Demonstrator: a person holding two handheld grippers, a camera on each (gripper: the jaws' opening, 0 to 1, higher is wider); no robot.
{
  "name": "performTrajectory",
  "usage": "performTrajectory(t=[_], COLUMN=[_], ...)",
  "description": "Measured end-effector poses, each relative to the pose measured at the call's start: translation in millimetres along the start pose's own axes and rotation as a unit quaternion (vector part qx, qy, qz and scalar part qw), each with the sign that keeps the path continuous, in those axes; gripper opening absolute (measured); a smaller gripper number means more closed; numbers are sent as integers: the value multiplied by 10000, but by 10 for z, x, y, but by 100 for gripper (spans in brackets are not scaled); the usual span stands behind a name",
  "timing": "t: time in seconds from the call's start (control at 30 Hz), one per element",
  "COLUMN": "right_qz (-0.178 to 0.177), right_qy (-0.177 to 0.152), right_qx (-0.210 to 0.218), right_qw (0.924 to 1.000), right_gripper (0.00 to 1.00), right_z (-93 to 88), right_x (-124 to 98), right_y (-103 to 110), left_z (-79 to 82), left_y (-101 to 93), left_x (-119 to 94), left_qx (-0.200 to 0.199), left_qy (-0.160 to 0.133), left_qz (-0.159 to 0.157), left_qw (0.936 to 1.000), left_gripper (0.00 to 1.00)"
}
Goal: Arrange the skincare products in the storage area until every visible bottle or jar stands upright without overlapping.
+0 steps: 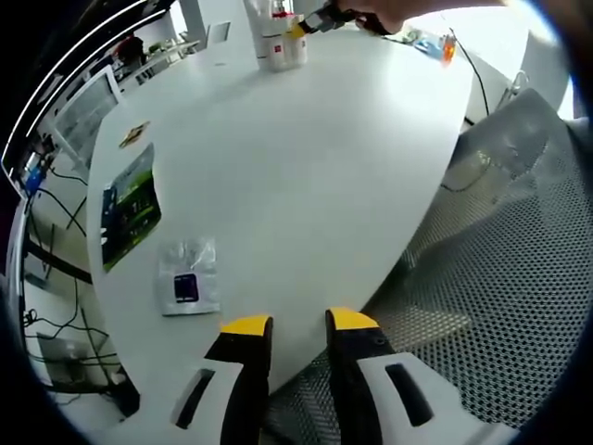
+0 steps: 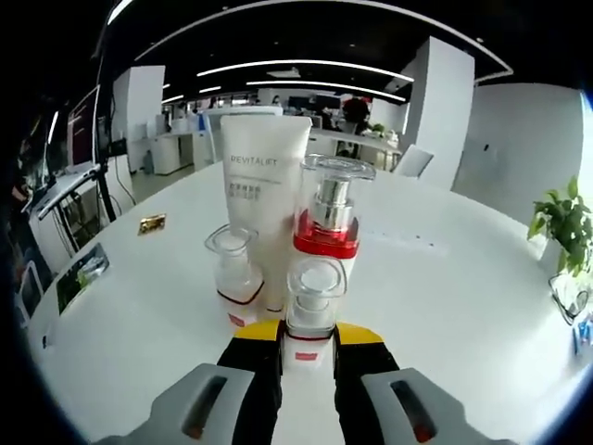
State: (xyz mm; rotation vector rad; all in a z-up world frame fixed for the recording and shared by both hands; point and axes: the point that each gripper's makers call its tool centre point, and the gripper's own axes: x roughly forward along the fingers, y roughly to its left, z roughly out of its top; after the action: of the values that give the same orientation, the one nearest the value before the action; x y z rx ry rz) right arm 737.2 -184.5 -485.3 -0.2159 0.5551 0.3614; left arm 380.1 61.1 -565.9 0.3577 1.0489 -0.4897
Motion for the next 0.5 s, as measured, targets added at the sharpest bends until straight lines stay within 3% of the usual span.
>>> performTrajectory(t=[0.37,0.43,0.5], right_qz=[127,181,342], right_qy=[-216,-236,-482], right_qx=[251,443,804], right_qw=[9994,9986,9950], right_gripper=[23,28,34], right_z=[-20,-75,-63], right_x=[-224,-337,-479], right_y=[85,126,224], left_z=[-1,-2,-2], left_y=[2,0,-5], left_x=[-2,-4,-4], left_qx=[11,17,27], left_qy=[6,10,14], left_qz=[5,4,-6], left_qw=[10000,10000,10000], left_gripper=[20,20,20])
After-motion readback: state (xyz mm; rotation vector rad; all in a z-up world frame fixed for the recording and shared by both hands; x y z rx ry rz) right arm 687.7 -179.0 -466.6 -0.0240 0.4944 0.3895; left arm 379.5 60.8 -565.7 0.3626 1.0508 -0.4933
